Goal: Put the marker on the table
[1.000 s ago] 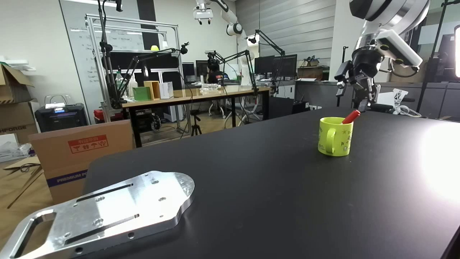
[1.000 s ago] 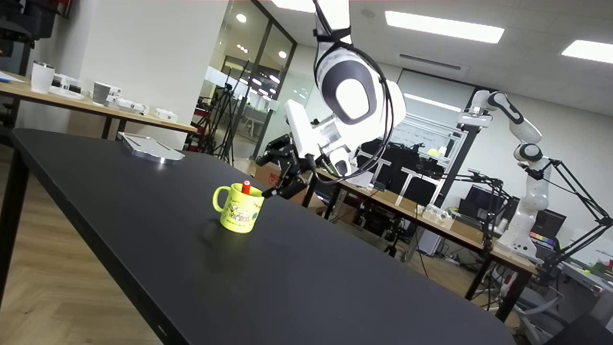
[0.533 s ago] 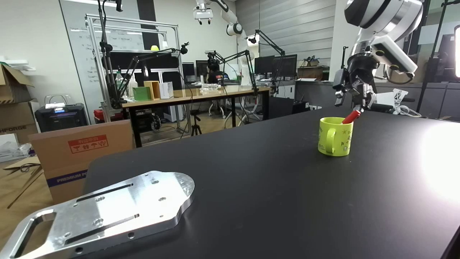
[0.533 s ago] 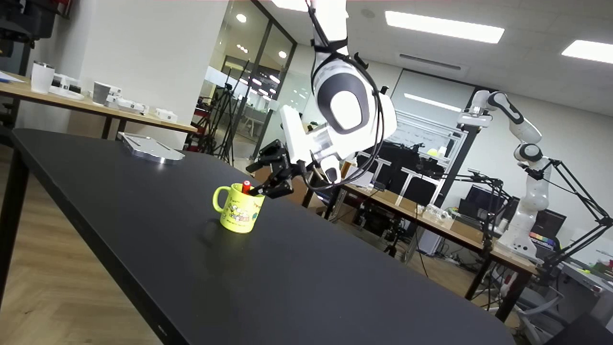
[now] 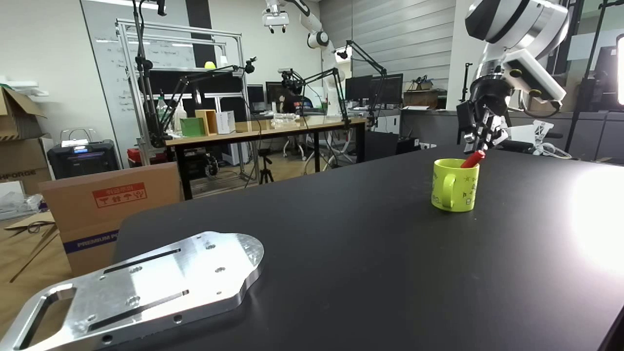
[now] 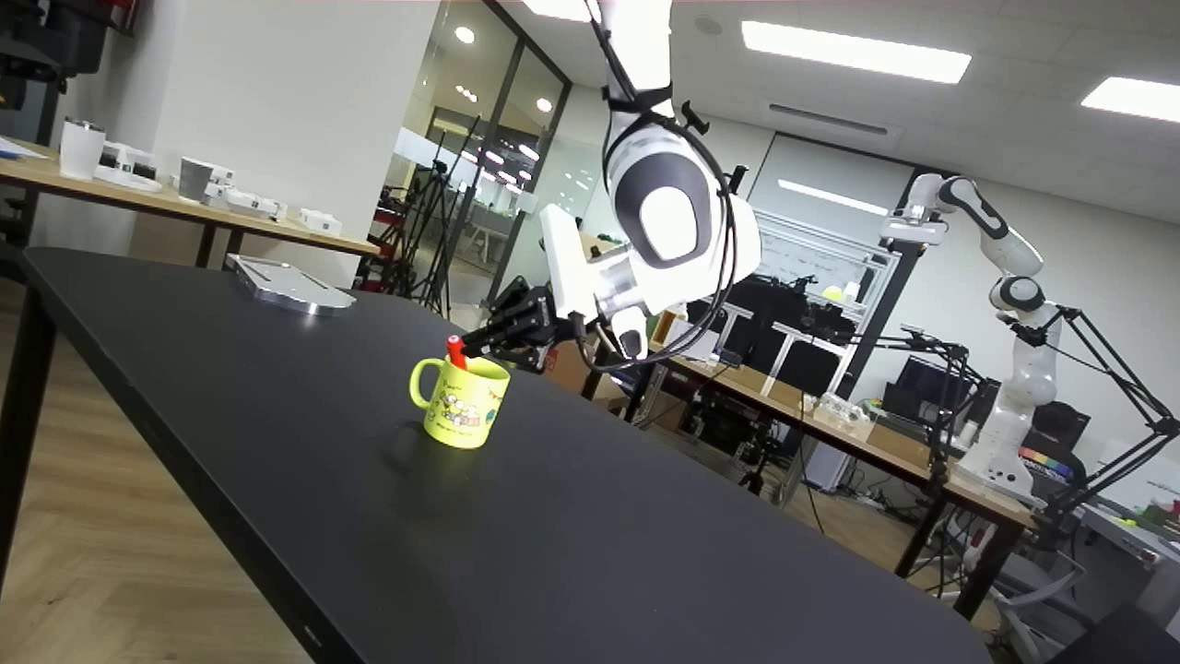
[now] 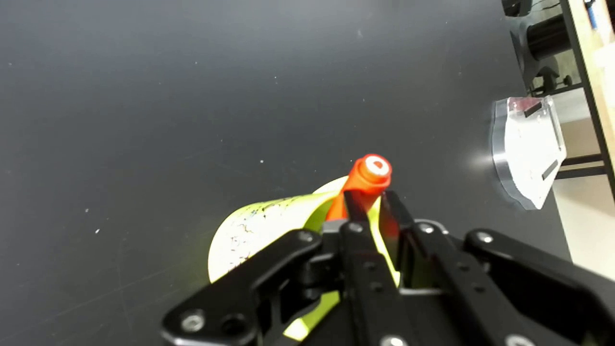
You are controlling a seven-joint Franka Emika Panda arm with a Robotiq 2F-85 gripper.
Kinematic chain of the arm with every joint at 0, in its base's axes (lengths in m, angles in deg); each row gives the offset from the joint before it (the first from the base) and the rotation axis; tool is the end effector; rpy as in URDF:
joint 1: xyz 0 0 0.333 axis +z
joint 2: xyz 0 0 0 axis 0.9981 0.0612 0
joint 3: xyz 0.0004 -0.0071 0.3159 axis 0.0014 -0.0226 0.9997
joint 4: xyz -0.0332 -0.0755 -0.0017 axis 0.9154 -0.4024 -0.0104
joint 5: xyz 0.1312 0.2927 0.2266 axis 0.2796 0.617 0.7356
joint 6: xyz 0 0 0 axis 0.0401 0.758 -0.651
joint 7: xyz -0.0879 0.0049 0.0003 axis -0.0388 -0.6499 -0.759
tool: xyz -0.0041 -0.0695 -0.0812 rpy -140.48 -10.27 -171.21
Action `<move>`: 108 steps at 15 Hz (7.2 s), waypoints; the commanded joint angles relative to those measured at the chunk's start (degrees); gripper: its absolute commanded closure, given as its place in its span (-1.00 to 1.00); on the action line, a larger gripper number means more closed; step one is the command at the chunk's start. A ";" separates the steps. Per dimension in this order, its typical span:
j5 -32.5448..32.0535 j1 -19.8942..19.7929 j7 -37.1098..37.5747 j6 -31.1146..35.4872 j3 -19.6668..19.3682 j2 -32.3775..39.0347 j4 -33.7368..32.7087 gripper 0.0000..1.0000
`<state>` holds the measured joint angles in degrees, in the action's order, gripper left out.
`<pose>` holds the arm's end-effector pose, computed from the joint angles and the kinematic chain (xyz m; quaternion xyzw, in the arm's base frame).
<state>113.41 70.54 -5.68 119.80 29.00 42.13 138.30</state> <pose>0.6189 -0.1073 0.1513 -0.9123 0.1191 0.1608 0.3572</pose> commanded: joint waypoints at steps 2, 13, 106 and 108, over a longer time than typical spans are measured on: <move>1.11 -1.53 1.79 -4.65 -0.19 0.15 -2.57 1.00; 0.03 1.46 3.05 -3.70 -0.62 0.57 -2.60 -0.71; -26.60 -5.75 20.30 42.85 -15.01 -16.04 23.97 -0.97; -28.22 -4.41 18.80 41.10 -15.07 -21.38 27.74 -1.00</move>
<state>87.63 64.58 14.48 161.92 13.72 30.38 157.99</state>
